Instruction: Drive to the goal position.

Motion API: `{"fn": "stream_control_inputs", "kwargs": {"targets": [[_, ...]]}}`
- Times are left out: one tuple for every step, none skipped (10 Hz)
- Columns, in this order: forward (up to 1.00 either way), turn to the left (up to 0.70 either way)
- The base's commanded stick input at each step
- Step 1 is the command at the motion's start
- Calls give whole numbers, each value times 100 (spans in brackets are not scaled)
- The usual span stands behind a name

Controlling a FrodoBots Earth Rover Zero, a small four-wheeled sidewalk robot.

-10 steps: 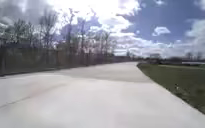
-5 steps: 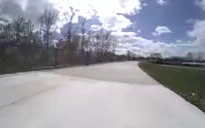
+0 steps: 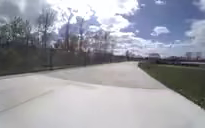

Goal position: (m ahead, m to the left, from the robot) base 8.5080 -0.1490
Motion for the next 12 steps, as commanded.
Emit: {"fn": "stream_control_inputs", "kwargs": {"targets": [[70,-27],[70,-27],[70,-27],[70,-27],[70,-27],[70,-12],[70,0],[70,0],[70,0],[70,0],[70,0],[70,-12]]}}
